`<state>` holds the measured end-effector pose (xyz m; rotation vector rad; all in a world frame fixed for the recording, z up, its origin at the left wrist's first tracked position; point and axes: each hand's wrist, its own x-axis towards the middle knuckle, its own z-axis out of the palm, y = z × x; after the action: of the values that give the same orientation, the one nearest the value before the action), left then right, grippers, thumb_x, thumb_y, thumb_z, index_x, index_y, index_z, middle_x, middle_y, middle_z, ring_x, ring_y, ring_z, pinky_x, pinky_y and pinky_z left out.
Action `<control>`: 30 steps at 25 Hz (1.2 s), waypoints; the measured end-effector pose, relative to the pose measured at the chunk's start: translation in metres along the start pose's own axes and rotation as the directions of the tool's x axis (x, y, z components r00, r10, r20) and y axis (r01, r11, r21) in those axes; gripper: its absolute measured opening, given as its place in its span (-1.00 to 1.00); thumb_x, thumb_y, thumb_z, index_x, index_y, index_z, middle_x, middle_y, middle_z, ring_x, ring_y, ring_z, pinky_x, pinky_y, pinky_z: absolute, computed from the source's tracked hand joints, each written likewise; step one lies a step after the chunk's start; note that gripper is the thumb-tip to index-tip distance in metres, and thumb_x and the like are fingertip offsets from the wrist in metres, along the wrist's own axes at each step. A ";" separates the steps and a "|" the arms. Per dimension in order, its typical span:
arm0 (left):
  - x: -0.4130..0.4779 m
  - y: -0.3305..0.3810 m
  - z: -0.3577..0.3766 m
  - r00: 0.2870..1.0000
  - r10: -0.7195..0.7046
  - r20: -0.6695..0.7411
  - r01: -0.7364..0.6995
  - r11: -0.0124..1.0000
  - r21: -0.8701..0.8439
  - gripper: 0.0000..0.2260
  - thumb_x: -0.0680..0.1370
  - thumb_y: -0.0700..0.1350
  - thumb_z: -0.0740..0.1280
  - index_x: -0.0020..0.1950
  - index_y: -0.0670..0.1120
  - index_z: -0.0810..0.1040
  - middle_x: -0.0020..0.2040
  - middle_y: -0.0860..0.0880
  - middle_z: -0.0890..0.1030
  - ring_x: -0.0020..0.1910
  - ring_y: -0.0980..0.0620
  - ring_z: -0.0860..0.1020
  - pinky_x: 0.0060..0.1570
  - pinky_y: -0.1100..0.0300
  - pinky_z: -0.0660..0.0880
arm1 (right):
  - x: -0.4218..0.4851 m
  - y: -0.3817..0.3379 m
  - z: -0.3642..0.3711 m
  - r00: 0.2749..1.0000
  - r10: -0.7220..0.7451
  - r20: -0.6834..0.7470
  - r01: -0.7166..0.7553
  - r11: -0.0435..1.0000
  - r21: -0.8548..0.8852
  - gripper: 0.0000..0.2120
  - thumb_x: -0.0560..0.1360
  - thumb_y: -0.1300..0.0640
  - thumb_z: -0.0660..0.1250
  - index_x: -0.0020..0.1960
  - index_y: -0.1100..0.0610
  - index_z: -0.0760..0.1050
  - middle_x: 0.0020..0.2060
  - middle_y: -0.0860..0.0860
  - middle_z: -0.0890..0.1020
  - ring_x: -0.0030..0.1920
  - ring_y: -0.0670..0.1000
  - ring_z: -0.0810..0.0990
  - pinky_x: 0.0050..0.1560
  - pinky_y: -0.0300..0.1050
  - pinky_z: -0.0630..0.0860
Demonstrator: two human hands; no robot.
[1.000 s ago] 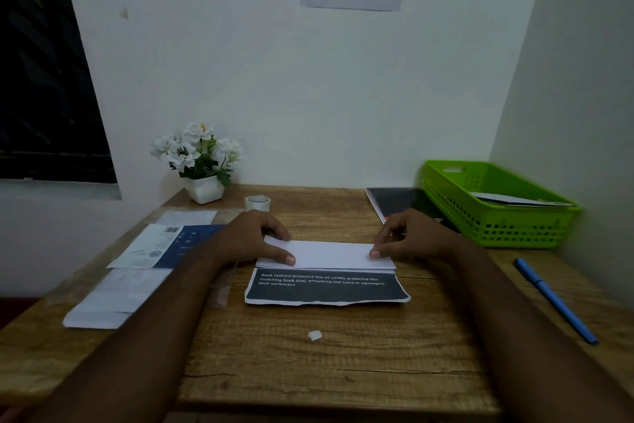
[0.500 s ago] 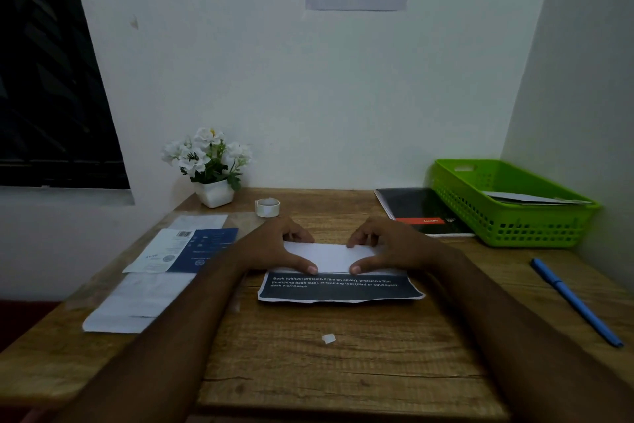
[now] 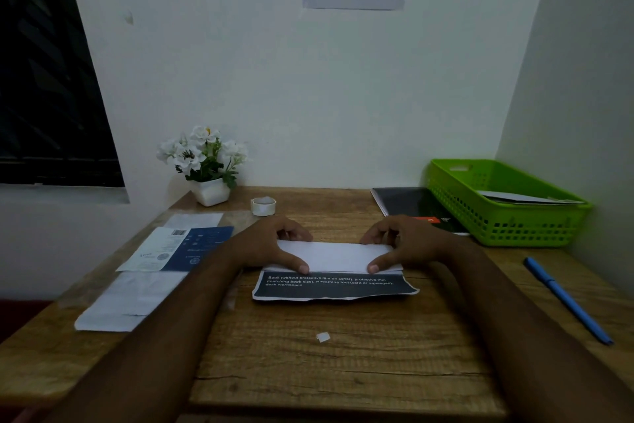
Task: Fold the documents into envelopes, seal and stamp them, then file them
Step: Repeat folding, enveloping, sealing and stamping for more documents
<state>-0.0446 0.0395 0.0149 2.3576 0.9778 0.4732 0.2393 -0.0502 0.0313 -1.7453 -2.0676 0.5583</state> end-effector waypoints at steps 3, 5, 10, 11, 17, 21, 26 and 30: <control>-0.002 0.002 -0.003 1.000 -0.006 0.005 0.006 0.999 -0.032 -0.52 0.18 0.16 0.59 0.04 0.31 0.53 0.14 0.15 0.52 0.08 0.23 0.44 -0.12 0.35 0.37 | -0.002 0.002 -0.003 1.000 0.018 0.013 -0.018 1.000 -0.003 -0.60 0.17 -0.19 0.61 -0.03 -0.23 0.60 -0.01 -0.20 0.63 0.00 -0.19 0.57 -0.09 -0.30 0.44; -0.004 0.004 -0.004 1.000 -0.005 -0.009 0.005 0.999 -0.048 -0.48 0.17 0.13 0.61 0.04 0.34 0.49 0.14 0.15 0.51 0.07 0.25 0.43 -0.11 0.36 0.37 | -0.003 0.003 -0.003 0.999 0.036 0.000 -0.036 0.999 -0.011 -0.60 0.16 -0.19 0.61 -0.05 -0.23 0.59 -0.01 -0.22 0.59 -0.01 -0.20 0.54 -0.12 -0.30 0.42; -0.004 0.009 -0.005 0.999 0.004 -0.048 -0.008 0.998 -0.065 -0.42 0.16 0.08 0.62 0.05 0.41 0.44 0.08 0.19 0.45 0.05 0.23 0.42 -0.12 0.35 0.41 | -0.004 0.002 -0.002 0.999 0.049 0.004 -0.049 0.999 -0.006 -0.46 0.15 -0.19 0.61 0.08 -0.15 0.54 0.04 -0.18 0.58 0.03 -0.11 0.54 -0.04 -0.17 0.51; -0.004 0.009 -0.006 0.998 0.013 -0.060 -0.017 0.998 -0.068 -0.41 0.16 0.06 0.63 0.07 0.38 0.45 0.06 0.17 0.46 0.04 0.20 0.44 -0.10 0.33 0.44 | -0.005 0.000 -0.002 0.999 0.040 0.009 -0.040 0.999 0.010 -0.47 0.16 -0.16 0.62 0.06 -0.09 0.55 0.03 -0.13 0.61 0.03 -0.06 0.57 0.00 -0.11 0.55; -0.006 0.010 -0.011 0.964 0.029 -0.264 -0.046 0.997 -0.060 -0.60 0.19 -0.03 0.63 -0.09 0.18 0.55 -0.12 0.16 0.55 -0.16 0.29 0.49 -0.32 0.47 0.38 | -0.008 -0.010 -0.005 0.994 -0.045 -0.104 0.050 0.998 0.038 -0.61 0.19 0.03 0.65 -0.17 0.09 0.49 -0.21 0.01 0.59 -0.31 -0.18 0.58 -0.36 -0.20 0.53; -0.005 0.009 -0.009 0.938 0.033 -0.345 -0.057 0.997 -0.059 -0.72 0.23 -0.10 0.61 -0.19 0.08 0.58 -0.15 0.12 0.58 -0.19 0.28 0.50 -0.34 0.54 0.37 | -0.008 -0.008 -0.005 0.973 -0.049 -0.224 0.048 0.999 -0.010 -0.58 0.21 0.05 0.63 -0.10 0.04 0.45 -0.12 -0.01 0.55 -0.17 -0.08 0.53 -0.29 -0.24 0.39; -0.004 0.007 -0.008 0.952 0.008 -0.307 -0.067 0.981 -0.182 -0.82 0.29 -0.20 0.56 -0.22 0.00 0.64 -0.20 0.04 0.66 -0.21 0.22 0.60 -0.31 0.46 0.45 | -0.006 -0.005 -0.005 0.974 -0.059 -0.217 0.061 0.998 0.002 -0.75 0.24 0.13 0.60 -0.25 -0.07 0.55 -0.18 -0.05 0.63 -0.12 -0.04 0.60 -0.22 -0.22 0.45; -0.004 0.005 -0.005 0.968 0.061 -0.244 -0.104 0.981 -0.166 -0.85 0.32 -0.31 0.52 -0.30 -0.06 0.66 -0.25 0.03 0.69 -0.22 0.13 0.64 -0.23 0.33 0.56 | -0.006 -0.002 -0.004 0.983 -0.117 -0.144 0.126 0.991 0.055 -0.75 0.29 0.39 0.48 -0.32 0.03 0.63 -0.34 -0.07 0.70 -0.27 -0.15 0.65 -0.22 -0.27 0.52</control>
<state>-0.0469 0.0355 0.0215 2.2214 0.9013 0.8568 0.2404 -0.0558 0.0359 -1.5639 -2.0188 0.4463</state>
